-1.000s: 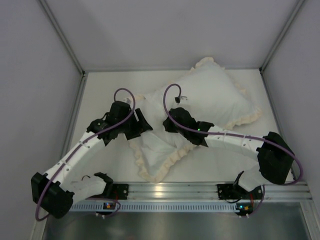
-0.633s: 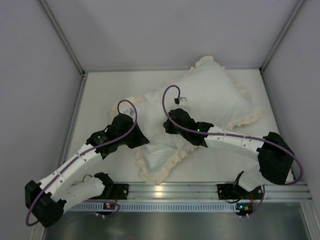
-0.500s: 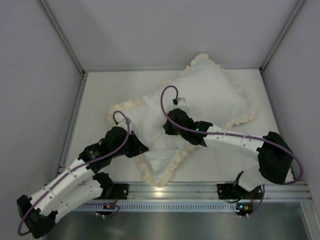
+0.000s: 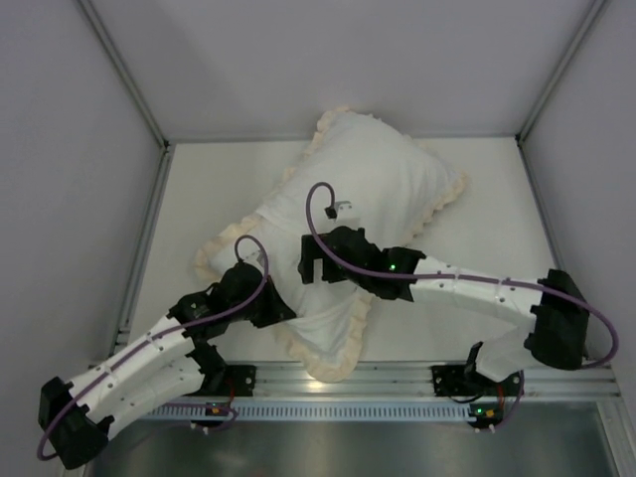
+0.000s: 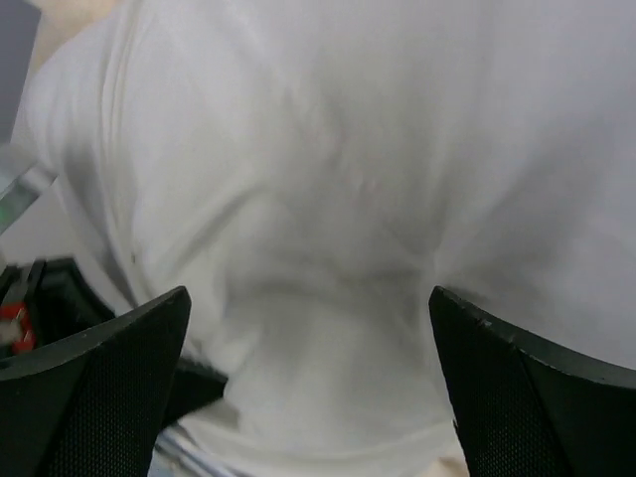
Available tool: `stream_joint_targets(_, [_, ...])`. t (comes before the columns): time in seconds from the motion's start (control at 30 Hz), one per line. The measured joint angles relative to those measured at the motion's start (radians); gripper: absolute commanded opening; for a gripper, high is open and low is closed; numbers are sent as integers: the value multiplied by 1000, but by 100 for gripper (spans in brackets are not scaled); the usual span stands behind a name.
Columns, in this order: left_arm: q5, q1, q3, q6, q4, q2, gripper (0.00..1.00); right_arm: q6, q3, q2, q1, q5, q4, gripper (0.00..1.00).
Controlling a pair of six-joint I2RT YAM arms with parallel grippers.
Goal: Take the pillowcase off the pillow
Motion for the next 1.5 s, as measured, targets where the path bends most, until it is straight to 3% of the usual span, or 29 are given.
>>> stream_joint_targets(0.23, [-2,-3,33,35,-1,27,0,0,-15,-192,168,58,-159,99])
stream_joint_targets(0.47, [3,-3,56,43,-3,26,0,32,-15,-77,259,76,-214,100])
stream_joint_targets(0.77, [13,-3,56,44,-6,-39,0,73,6,45,246,154,-246,99])
stream_joint_targets(1.1, [11,-2,52,56,-34,-63,0,47,127,240,149,123,-278,100])
stream_joint_targets(1.5, [18,-2,53,60,-39,-92,0,36,124,225,119,39,-262,99])
